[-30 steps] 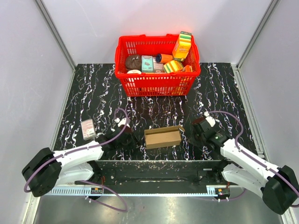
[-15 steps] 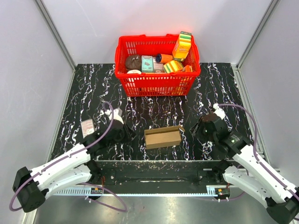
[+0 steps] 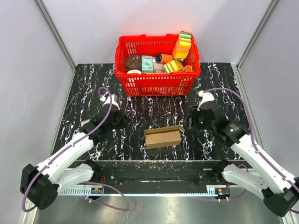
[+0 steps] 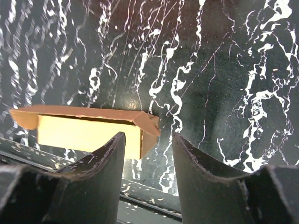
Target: Fold the paper box
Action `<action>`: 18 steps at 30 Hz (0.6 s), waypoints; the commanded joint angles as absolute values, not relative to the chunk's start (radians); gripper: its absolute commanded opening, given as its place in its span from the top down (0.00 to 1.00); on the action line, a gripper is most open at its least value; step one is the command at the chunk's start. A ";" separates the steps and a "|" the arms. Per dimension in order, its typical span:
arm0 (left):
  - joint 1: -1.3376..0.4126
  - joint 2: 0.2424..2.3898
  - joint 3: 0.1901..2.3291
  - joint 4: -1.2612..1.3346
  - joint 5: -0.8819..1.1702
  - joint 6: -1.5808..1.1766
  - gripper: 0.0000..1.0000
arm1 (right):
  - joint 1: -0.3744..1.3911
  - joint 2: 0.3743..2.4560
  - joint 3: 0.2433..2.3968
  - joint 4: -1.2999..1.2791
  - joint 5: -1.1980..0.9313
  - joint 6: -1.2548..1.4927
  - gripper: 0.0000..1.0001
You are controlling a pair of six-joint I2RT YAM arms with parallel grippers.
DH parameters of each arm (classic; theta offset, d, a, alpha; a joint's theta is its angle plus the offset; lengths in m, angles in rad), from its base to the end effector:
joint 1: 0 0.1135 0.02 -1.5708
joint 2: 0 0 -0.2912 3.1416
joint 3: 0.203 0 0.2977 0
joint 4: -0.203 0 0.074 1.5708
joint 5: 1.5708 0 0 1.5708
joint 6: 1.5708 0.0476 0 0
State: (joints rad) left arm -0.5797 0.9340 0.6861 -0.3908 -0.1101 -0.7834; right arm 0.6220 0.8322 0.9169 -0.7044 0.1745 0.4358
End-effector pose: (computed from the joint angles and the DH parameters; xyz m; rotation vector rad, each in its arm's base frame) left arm 0.2050 -0.1280 0.2619 -0.2945 2.2602 -0.6245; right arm 0.1737 0.1144 0.3431 -0.1062 2.2066 0.4068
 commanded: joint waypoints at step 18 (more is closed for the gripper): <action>-0.492 1.143 0.850 -0.238 0.117 -0.652 1.00 | 0.617 1.026 0.971 -0.643 -0.070 0.035 0.55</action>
State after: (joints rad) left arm -0.5022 1.1454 0.8082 -0.2897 0.0639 -0.6777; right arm 0.6205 1.0218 0.9558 -0.6735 0.0151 0.1005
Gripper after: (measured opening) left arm 0.016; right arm 0.441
